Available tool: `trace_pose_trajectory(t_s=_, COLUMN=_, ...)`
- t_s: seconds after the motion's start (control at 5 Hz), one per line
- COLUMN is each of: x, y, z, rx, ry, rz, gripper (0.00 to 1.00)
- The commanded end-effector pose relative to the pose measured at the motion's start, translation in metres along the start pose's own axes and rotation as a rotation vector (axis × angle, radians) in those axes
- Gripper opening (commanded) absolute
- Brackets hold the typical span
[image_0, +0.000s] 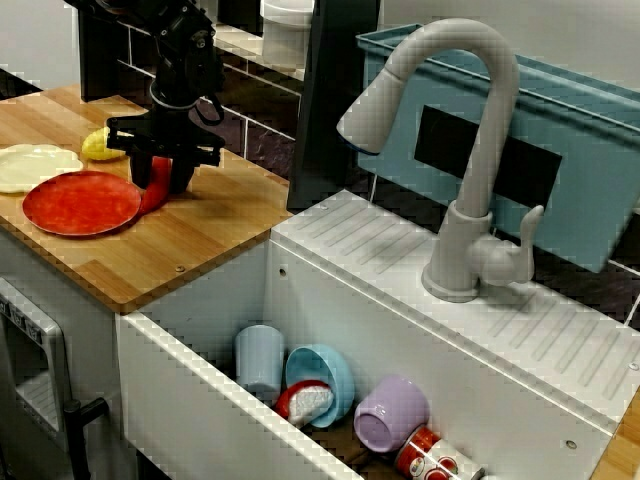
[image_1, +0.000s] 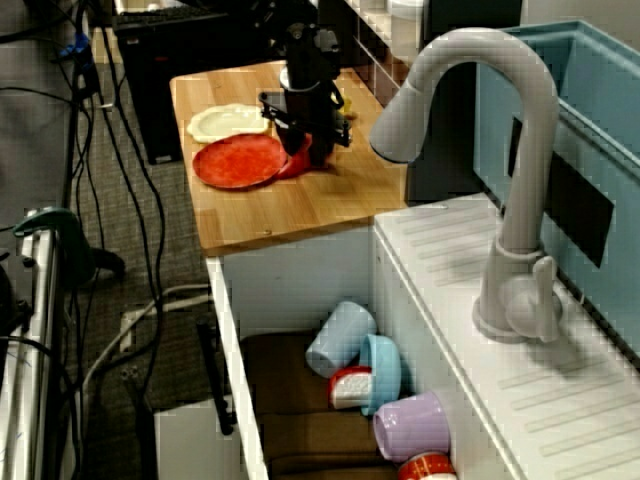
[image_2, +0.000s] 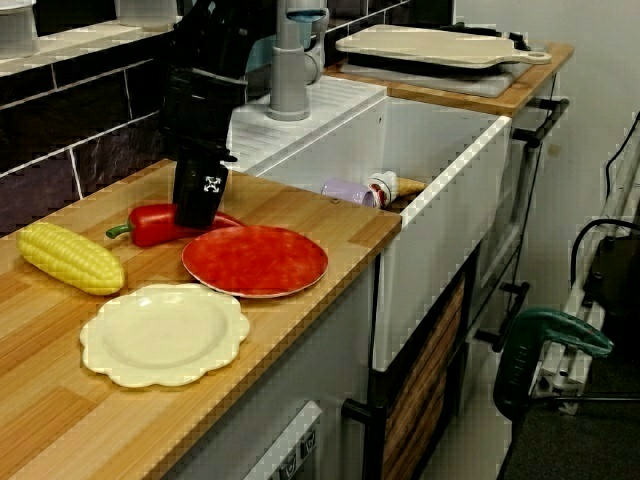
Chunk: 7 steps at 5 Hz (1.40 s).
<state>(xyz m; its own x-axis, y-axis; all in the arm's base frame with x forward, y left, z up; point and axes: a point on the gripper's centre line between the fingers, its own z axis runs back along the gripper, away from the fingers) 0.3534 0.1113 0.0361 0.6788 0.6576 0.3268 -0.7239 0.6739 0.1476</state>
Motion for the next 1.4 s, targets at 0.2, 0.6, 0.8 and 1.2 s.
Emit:
trace_pose_trajectory(t_s=0.2, x=0.029, y=0.014, z=0.051, rx=-0.089, ry=-0.042, rz=0.043, gripper=0.0)
trace_pose_trajectory(t_s=0.6, x=0.045, y=0.015, z=0.072, rx=-0.125, ry=-0.009, rz=0.09, gripper=0.0)
trace_pose_trajectory(t_s=0.8, x=0.049, y=0.02, z=0.07, rx=-0.123, ry=-0.001, rz=0.098, gripper=0.0)
trace_pose_trajectory(t_s=1.2, x=0.037, y=0.032, z=0.061, rx=-0.075, ry=0.004, rz=-0.026, gripper=0.0)
